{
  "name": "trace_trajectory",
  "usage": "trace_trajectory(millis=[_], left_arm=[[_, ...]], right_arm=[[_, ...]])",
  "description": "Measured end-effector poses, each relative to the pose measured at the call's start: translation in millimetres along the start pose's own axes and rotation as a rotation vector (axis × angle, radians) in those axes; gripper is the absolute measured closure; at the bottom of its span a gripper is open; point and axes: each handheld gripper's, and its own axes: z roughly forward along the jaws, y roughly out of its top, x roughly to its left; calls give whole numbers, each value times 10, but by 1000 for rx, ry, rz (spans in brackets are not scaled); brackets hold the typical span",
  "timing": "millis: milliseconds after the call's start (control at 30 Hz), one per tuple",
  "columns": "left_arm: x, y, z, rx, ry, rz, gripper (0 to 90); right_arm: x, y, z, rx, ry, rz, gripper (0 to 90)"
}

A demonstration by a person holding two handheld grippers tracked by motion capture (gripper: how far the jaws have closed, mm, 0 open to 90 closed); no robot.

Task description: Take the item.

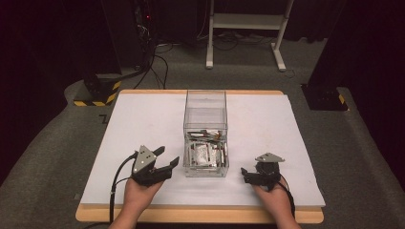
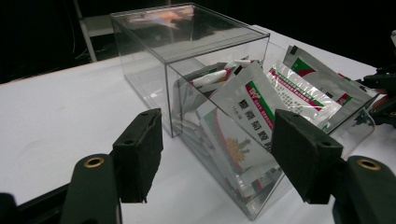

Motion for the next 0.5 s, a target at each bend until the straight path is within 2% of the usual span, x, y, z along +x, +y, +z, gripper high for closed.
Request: trace_trajectory(millis=[500], left_arm=[[-108, 65, 129, -1, -36, 8, 364]], right_arm=[[0, 0, 0, 0, 0, 0, 141]])
